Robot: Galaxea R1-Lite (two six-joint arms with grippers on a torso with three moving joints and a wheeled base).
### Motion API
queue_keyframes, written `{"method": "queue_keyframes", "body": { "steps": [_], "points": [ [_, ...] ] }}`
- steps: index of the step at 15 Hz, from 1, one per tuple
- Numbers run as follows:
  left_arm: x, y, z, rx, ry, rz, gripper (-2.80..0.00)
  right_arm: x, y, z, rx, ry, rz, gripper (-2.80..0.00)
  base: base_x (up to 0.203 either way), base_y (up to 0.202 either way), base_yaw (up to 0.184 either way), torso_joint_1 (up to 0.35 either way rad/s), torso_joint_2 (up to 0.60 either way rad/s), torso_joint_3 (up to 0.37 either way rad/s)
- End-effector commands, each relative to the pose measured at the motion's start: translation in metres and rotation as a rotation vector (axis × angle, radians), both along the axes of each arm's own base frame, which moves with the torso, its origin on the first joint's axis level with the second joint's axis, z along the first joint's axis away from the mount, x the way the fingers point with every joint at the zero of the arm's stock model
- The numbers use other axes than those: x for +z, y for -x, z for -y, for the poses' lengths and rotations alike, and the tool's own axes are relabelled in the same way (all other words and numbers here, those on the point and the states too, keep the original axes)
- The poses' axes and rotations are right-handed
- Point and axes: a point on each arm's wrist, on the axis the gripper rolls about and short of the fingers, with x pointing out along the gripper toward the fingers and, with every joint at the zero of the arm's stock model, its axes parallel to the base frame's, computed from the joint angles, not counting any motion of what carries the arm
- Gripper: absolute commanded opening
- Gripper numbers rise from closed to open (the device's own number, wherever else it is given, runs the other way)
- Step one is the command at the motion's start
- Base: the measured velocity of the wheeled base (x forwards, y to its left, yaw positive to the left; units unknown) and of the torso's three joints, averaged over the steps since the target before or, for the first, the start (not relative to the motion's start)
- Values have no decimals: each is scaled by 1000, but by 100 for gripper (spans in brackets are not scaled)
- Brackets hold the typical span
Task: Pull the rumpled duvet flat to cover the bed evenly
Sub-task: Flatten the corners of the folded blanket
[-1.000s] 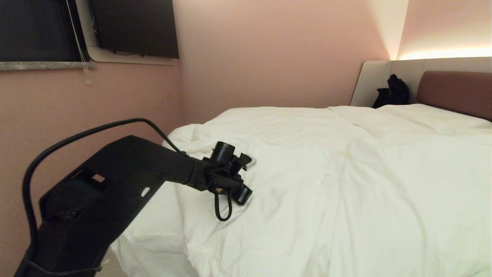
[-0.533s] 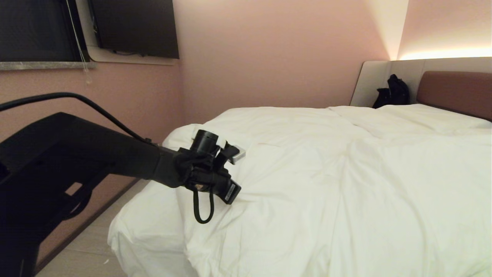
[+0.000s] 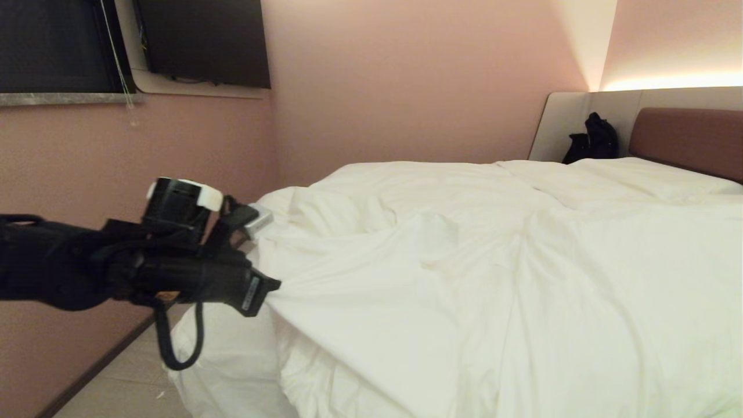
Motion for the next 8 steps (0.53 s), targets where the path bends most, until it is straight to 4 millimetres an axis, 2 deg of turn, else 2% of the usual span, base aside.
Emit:
{"method": "queue_keyframes", "body": {
  "steps": [1, 4, 8],
  "points": [
    [23, 34, -30, 83, 18, 80, -280, 0, 0, 0, -2, 0, 1, -280, 0, 0, 0, 0, 0, 0],
    [23, 60, -75, 264, 16, 94, -280, 0, 0, 0, 0, 0, -1, -280, 0, 0, 0, 0, 0, 0],
    [24, 84, -115, 401, 70, 110, -280, 0, 0, 0, 0, 0, 1, -280, 0, 0, 0, 0, 0, 0]
  ]
}}
